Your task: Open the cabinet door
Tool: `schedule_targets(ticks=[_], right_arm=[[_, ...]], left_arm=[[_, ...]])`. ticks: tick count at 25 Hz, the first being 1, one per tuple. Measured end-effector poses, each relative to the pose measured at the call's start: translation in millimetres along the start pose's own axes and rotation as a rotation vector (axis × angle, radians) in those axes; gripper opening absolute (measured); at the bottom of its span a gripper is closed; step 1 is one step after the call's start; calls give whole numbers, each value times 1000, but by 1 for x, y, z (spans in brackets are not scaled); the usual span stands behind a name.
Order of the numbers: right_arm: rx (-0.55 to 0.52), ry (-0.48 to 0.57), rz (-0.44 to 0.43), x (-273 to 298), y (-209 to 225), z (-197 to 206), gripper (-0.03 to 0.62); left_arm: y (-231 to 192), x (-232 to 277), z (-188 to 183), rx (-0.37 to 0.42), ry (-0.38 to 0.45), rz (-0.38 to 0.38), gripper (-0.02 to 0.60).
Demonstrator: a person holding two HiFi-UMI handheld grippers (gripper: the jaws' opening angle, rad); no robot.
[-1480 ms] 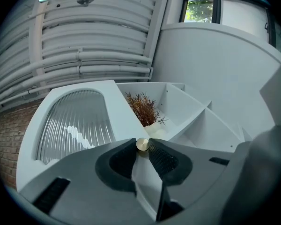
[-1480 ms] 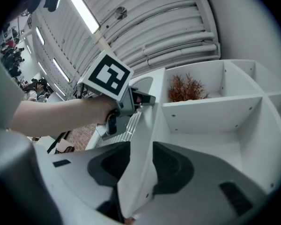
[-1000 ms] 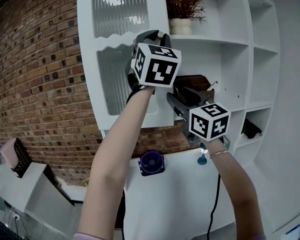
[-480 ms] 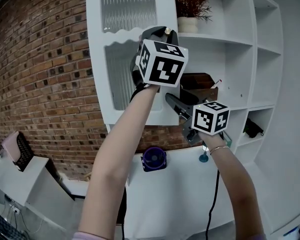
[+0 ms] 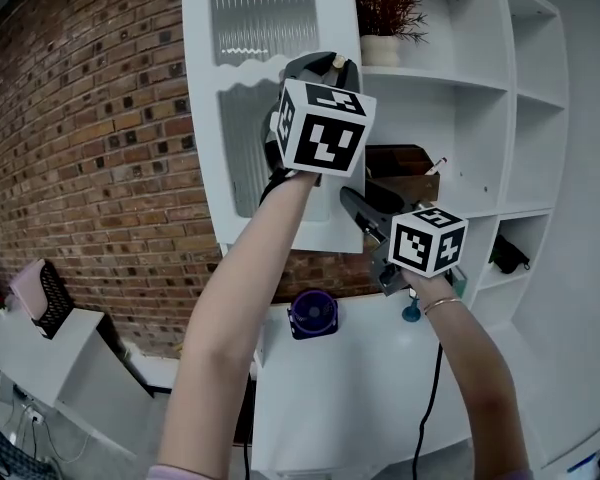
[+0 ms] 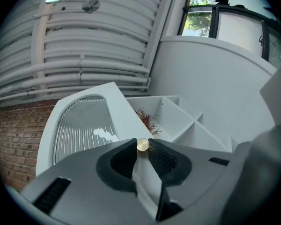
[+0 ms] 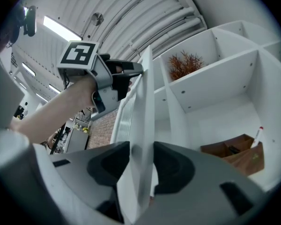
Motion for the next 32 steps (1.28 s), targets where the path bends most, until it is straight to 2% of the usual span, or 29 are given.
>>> schedule_targets(ticks=[5, 23, 32], right_arm=[[-10, -19, 27, -7, -18, -3, 149], [-6, 65, 128, -31, -93, -21, 100], [-114, 37, 178, -34, -142, -27, 92]], left_arm=[[-5, -14, -7, -38, 9, 19, 77], [-33, -80, -40, -157, 70, 102, 75], [-57, -116, -54, -209, 90, 110, 80]])
Point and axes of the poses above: the fingertips, and each gripper's own axes: x forward along the fingers, y to its right, z out of its underside, the point moved 2 cm from there along -x, backward along the fingers, and after that the axes turned 6 degrees about -z, right-handed, at the moved point
